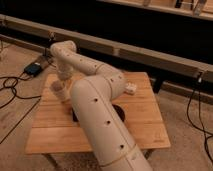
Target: Pick up the ceramic cup
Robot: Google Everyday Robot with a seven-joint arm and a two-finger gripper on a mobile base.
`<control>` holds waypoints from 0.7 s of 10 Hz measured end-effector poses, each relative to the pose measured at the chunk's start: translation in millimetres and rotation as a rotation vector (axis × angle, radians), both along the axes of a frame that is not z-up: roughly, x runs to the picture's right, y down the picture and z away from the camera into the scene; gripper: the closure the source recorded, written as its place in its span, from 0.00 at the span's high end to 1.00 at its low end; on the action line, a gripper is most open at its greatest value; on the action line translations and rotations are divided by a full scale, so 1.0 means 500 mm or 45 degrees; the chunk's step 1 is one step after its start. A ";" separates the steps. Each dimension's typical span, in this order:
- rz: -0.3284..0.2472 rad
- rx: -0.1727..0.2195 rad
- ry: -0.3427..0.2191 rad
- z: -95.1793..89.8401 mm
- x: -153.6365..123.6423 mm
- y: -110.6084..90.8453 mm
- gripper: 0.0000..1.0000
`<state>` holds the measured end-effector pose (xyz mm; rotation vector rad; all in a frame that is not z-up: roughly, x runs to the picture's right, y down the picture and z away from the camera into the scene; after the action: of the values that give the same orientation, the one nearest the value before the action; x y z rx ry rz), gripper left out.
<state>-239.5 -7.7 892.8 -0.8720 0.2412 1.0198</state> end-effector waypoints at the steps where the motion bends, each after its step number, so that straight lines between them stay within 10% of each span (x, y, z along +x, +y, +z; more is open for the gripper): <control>1: 0.025 -0.027 -0.031 -0.016 0.011 -0.001 0.00; 4: 0.054 -0.070 -0.055 -0.051 0.067 -0.010 0.00; 7: 0.020 0.017 -0.032 -0.058 0.098 -0.037 0.00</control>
<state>-190.4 -26.1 863.8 -0.8756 0.2065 1.0232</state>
